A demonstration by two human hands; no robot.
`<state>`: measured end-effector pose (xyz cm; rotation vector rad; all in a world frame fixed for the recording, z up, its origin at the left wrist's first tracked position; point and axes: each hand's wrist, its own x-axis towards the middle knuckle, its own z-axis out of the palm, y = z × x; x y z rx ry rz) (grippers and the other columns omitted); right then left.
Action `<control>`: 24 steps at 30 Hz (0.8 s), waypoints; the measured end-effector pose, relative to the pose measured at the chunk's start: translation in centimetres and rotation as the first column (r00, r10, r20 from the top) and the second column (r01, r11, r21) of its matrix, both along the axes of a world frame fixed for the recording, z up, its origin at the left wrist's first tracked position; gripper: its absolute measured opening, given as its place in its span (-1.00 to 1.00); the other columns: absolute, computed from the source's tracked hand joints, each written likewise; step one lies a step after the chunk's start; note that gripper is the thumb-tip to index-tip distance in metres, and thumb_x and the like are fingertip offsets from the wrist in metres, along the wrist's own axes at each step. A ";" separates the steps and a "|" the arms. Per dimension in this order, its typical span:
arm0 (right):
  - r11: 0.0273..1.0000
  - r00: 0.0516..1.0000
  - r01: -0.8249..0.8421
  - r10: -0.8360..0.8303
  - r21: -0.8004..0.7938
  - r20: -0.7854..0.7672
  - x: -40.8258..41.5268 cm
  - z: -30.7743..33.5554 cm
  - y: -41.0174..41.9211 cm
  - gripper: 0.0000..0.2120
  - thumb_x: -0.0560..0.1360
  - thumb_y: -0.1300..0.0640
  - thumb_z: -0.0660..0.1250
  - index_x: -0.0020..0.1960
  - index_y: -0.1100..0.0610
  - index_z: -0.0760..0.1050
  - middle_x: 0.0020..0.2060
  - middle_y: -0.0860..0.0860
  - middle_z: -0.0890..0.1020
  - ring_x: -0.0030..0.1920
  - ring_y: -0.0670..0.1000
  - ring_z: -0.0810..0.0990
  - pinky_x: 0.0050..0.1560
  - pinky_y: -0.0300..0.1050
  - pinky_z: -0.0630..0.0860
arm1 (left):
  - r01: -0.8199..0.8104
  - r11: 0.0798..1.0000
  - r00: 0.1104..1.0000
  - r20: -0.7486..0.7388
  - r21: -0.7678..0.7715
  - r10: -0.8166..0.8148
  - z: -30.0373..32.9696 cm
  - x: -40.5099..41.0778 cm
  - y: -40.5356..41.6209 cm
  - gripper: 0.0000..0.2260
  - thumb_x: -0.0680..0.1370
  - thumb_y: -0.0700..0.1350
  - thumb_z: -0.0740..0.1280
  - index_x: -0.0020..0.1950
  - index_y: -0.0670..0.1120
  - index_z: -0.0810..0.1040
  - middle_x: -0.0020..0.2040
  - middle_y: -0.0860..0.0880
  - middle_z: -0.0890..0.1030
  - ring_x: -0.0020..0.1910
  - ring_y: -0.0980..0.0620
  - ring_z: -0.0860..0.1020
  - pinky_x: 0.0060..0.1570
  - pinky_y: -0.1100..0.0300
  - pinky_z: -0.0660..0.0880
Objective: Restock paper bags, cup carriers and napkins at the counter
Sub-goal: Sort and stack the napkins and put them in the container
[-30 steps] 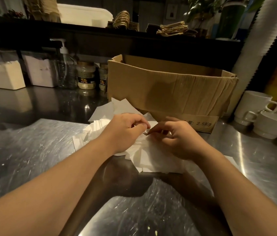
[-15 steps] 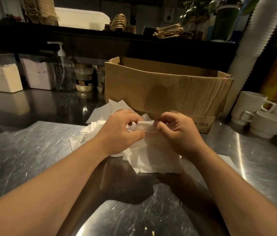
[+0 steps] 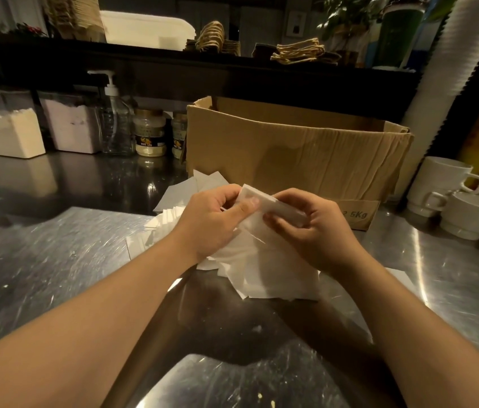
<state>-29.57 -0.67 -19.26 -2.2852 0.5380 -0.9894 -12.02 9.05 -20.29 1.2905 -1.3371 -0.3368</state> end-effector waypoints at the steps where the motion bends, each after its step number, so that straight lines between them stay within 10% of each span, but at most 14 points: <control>1: 0.999 1.000 -0.007 0.006 0.040 0.028 0.0 0.1 0.0 -0.87 0.53 0.07 0.46 0.07 -0.08 0.65 -0.07 -0.17 0.67 0.00 -0.11 0.63 0.03 -0.01 0.66 | 0.051 0.999 0.998 -0.046 0.000 -0.051 0.0 0.1 0.0 -0.72 0.49 0.27 0.36 -0.03 0.12 0.71 -0.09 -0.22 0.66 -0.08 -0.32 0.58 -0.03 -0.27 0.53; 5: 0.952 0.983 -0.053 -0.004 0.302 0.184 0.2 0.6 0.3 -0.92 0.57 0.11 0.42 0.06 0.05 0.62 -0.08 -0.09 0.68 -0.03 -0.05 0.66 -0.03 -0.07 0.68 | 0.193 0.981 0.961 -0.211 0.033 -0.182 0.3 0.4 0.2 -0.64 0.43 0.19 0.41 0.07 -0.02 0.64 -0.14 -0.01 0.62 -0.15 0.03 0.58 -0.08 0.09 0.53; 11: 0.759 0.951 -0.149 -0.065 0.634 0.302 0.5 0.9 0.8 -0.86 0.60 0.14 0.37 0.15 0.12 0.54 0.07 0.09 0.66 0.05 0.10 0.69 -0.10 -0.07 0.66 | 0.219 0.964 0.936 -0.311 0.154 -0.163 0.6 -0.1 0.2 -0.63 0.42 0.03 0.57 0.17 0.01 0.60 -0.01 0.02 0.70 0.03 -0.06 0.67 0.08 0.00 0.65; 24: 0.797 0.984 -0.120 0.018 0.591 0.175 1.3 0.3 1.6 -0.82 0.60 -0.08 0.34 0.14 -0.04 0.59 -0.07 -0.06 0.72 -0.03 0.00 0.70 -0.05 -0.03 0.69 | 0.101 0.983 0.855 -0.519 0.155 -0.006 1.1 -1.1 0.1 -0.69 0.44 -0.11 0.54 0.15 -0.12 0.62 0.01 -0.15 0.73 0.01 -0.16 0.72 0.03 -0.10 0.67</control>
